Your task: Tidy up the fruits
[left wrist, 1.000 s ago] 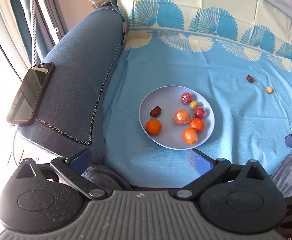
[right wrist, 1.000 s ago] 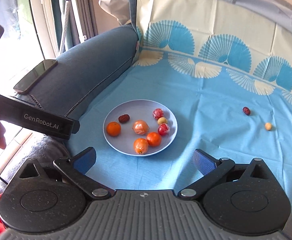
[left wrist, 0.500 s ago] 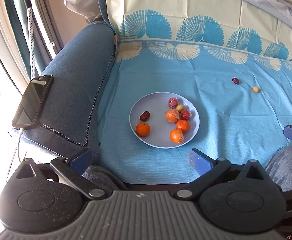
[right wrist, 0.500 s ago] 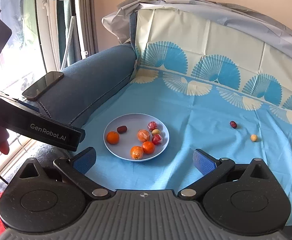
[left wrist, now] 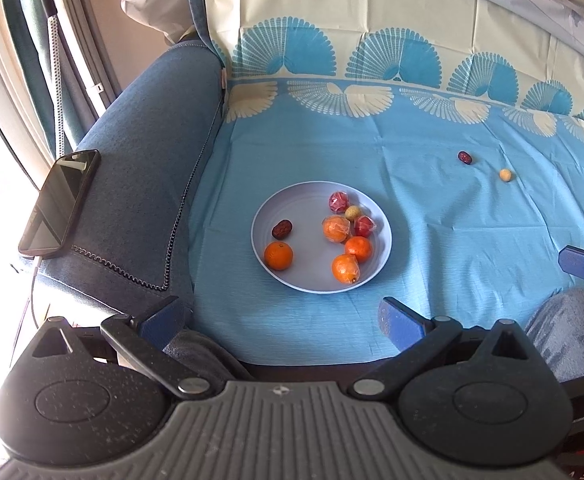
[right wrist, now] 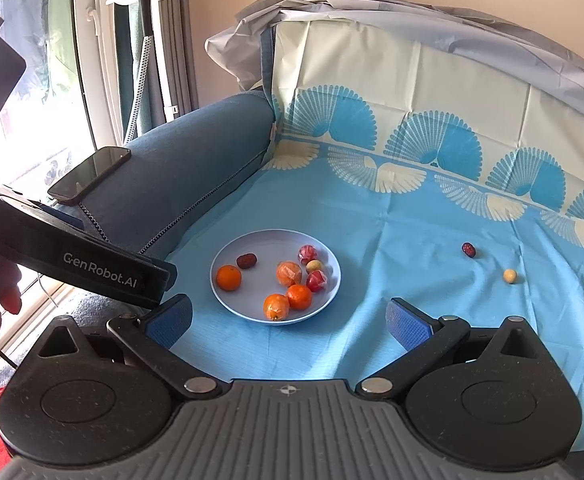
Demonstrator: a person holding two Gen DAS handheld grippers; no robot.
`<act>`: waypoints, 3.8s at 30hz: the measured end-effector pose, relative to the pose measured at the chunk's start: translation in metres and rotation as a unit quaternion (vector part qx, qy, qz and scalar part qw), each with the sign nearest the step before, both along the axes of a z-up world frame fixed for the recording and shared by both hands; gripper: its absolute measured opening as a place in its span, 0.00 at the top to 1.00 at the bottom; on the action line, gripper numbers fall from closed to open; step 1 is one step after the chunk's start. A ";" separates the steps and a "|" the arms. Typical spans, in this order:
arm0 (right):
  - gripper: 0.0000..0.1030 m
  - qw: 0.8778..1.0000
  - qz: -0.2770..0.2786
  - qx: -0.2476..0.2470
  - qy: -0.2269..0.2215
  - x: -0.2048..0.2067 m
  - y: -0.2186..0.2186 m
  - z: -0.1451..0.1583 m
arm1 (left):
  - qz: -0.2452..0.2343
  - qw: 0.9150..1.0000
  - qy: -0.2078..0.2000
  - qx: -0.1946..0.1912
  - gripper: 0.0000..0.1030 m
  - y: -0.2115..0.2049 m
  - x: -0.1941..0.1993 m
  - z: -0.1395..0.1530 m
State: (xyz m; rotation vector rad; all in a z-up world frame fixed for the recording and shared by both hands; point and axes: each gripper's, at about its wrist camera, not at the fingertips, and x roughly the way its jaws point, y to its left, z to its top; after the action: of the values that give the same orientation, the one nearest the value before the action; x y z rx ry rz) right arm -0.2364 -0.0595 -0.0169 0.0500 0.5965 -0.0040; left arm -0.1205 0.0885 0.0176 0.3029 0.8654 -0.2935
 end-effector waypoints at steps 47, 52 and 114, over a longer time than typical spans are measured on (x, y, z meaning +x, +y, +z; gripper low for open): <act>0.01 0.995 -0.087 0.048 0.010 0.008 -0.044 -0.022 | -0.022 0.999 0.026 0.040 0.00 -0.039 0.026 -0.017; 0.01 0.986 -0.156 0.053 0.005 0.007 -0.083 -0.034 | -0.046 0.997 0.045 0.032 0.00 -0.072 0.040 -0.024; 0.73 0.926 -0.377 0.004 -0.010 0.189 -0.361 -0.198 | -0.245 0.969 0.035 -0.003 0.79 -0.391 0.217 -0.165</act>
State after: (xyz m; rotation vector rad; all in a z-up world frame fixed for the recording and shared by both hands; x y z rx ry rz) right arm -0.0477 -0.4203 -0.2152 0.2861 0.5264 -0.7498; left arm 0.0970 -0.3021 -0.1478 0.5022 0.8513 -0.7696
